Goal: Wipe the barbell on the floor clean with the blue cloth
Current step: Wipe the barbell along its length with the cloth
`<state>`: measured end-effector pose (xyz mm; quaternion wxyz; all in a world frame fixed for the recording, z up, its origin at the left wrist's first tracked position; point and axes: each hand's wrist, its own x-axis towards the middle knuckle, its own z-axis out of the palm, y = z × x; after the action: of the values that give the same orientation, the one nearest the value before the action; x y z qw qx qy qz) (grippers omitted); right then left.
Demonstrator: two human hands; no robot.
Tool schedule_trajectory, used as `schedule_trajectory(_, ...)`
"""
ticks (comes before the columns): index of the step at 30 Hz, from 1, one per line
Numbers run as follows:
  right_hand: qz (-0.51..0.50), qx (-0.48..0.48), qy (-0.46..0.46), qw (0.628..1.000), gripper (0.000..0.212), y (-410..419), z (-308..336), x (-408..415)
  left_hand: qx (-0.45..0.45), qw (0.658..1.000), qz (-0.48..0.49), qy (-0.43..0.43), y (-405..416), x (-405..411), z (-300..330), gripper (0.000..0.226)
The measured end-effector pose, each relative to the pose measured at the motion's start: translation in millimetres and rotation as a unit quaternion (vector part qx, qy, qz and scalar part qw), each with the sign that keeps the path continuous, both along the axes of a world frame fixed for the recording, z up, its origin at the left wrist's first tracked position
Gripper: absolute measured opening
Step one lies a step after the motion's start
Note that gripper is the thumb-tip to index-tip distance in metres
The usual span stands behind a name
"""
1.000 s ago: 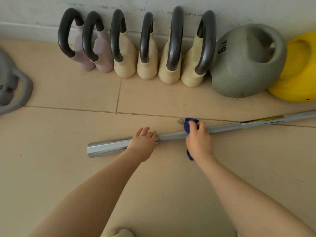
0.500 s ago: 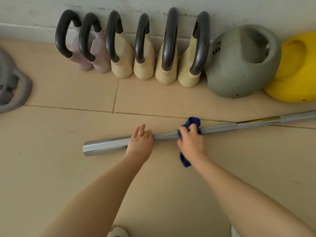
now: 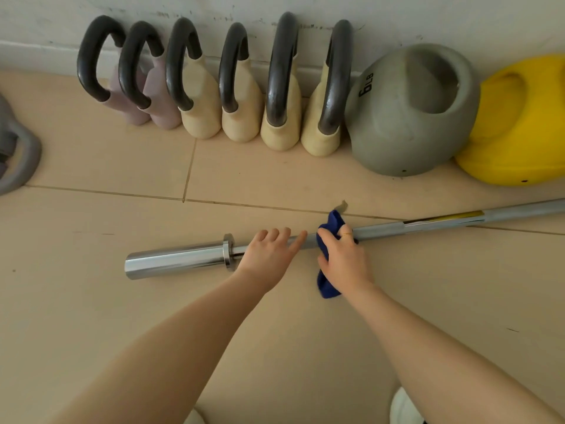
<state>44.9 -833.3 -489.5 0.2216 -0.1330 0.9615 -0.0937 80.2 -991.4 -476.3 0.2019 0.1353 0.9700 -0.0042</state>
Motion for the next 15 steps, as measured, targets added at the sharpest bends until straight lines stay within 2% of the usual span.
schedule_trajectory(4, 0.035, 0.054, 0.016, 0.998, 0.039, 27.6, 4.9, -22.4, -0.001, 1.000, 0.006, 0.001, 14.5, -7.2, -1.6, 0.069)
schedule_trajectory(7, -0.062, 0.070, 0.032, 0.995, 0.034, 60.6, 7.2, -44.5, -0.016, 1.000, 0.014, -0.006, 20.0, -6.3, -4.1, 0.067)
schedule_trajectory(10, -0.105, 0.043, 0.036, 0.993, 0.034, 59.1, 2.0, -39.5, -0.013, 0.999, 0.030, -0.010, 23.5, -6.6, -5.9, 0.066)
schedule_trajectory(13, -0.054, -0.029, -0.014, 0.998, 0.040, 31.0, -1.9, -14.0, -0.021, 0.998, 0.055, -0.013, 27.9, -10.5, -5.4, 0.062)
schedule_trajectory(15, -0.003, -0.033, -0.026, 0.999, 0.041, 30.8, -4.0, -10.4, -0.030, 0.996, 0.077, -0.020, 32.4, -14.3, -5.6, 0.059)
